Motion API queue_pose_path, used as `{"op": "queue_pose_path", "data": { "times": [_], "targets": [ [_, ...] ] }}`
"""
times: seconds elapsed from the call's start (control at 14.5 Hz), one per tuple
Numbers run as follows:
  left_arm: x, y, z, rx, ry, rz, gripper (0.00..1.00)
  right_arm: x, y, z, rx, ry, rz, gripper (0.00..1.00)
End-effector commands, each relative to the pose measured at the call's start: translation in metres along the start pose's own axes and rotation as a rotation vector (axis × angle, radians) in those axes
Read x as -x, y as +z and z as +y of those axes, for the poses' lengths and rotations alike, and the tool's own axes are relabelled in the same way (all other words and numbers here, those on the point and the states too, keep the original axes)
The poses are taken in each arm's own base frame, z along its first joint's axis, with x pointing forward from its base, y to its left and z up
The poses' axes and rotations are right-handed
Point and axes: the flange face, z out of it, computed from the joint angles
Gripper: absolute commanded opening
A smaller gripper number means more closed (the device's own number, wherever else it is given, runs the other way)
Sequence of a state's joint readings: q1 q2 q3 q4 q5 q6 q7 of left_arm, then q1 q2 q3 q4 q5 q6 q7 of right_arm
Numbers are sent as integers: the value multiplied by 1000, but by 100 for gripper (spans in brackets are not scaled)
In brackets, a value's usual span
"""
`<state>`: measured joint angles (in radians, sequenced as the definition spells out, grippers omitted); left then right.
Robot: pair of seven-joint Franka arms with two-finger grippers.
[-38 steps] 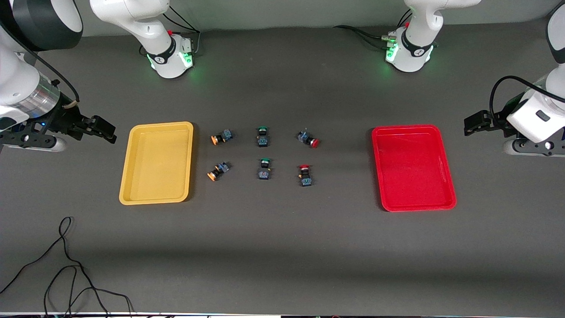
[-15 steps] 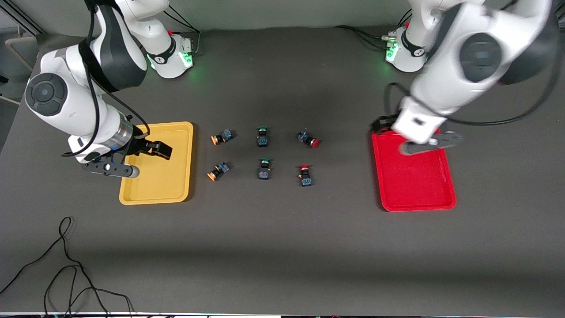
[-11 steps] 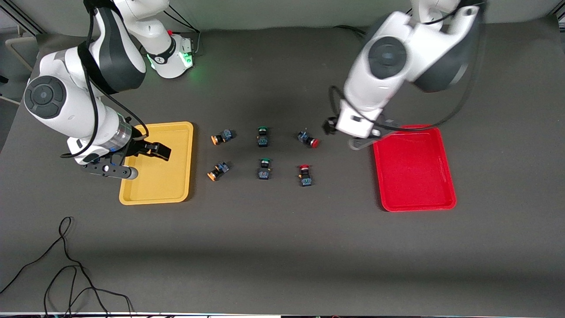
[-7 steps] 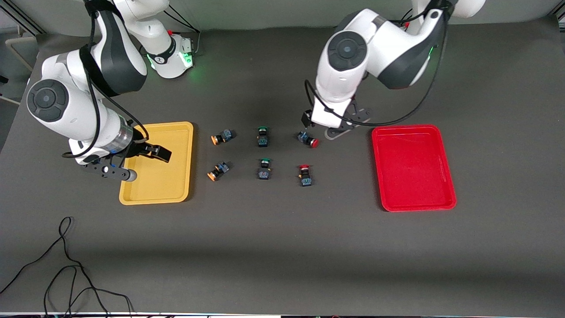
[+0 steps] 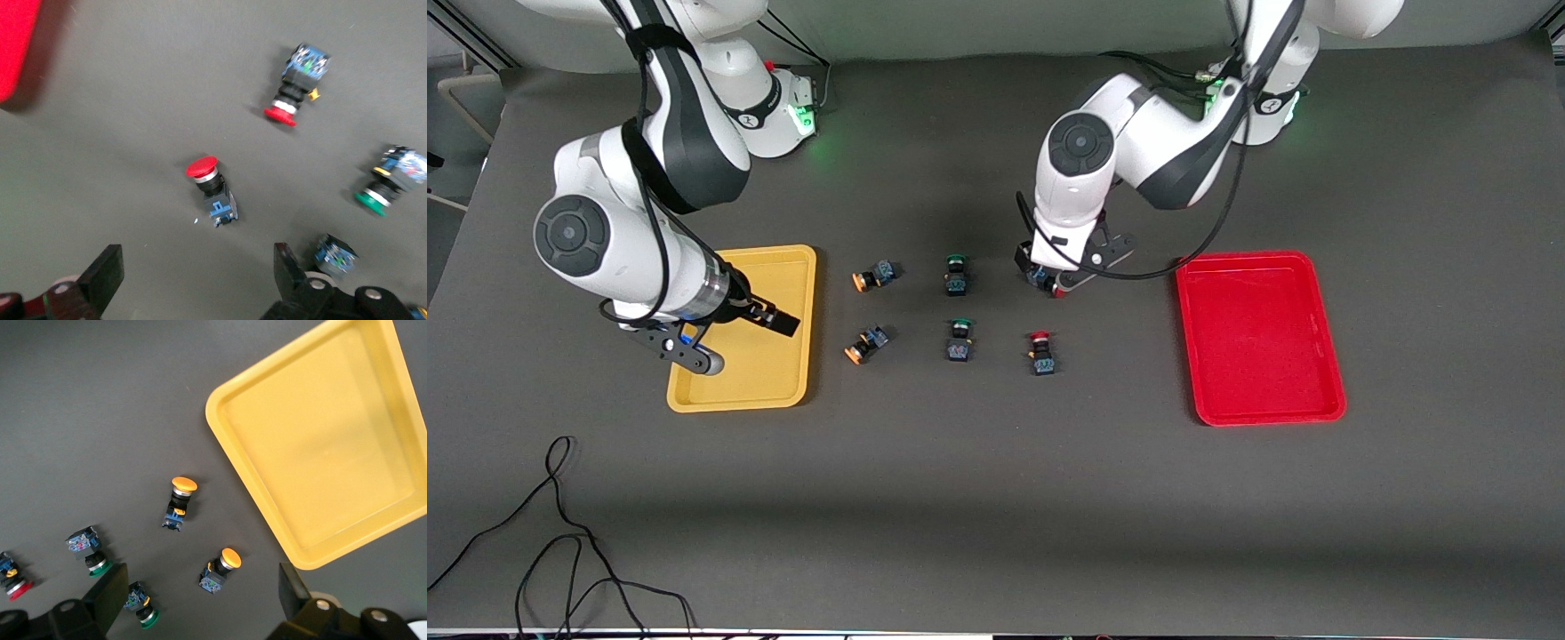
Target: Place red and yellow buttons in trays
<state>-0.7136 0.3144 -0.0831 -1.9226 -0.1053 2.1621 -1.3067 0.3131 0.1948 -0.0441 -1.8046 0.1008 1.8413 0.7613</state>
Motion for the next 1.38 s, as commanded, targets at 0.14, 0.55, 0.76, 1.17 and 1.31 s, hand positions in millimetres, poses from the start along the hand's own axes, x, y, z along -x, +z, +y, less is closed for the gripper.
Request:
{"op": "queue_pose_path", "data": {
  "times": [0.14, 0.55, 0.76, 1.17, 1.31],
  "targets": [
    [-3, 71, 11, 4, -56, 13, 100, 33, 62, -25, 19, 167, -79, 100],
    [-12, 125, 15, 13, -48, 35, 98, 56, 98, -43, 17, 192, -52, 100],
    [-11, 126, 15, 7, -48, 33, 41, 55, 100, -43, 14, 193, -50, 100],
    [-16, 112, 17, -1, -48, 31, 0, 56, 95, -45, 6, 192, -46, 100],
    [-27, 66, 16, -47, -18, 17, 0, 56, 93, -44, 8, 193, -48, 100]
  ]
}}
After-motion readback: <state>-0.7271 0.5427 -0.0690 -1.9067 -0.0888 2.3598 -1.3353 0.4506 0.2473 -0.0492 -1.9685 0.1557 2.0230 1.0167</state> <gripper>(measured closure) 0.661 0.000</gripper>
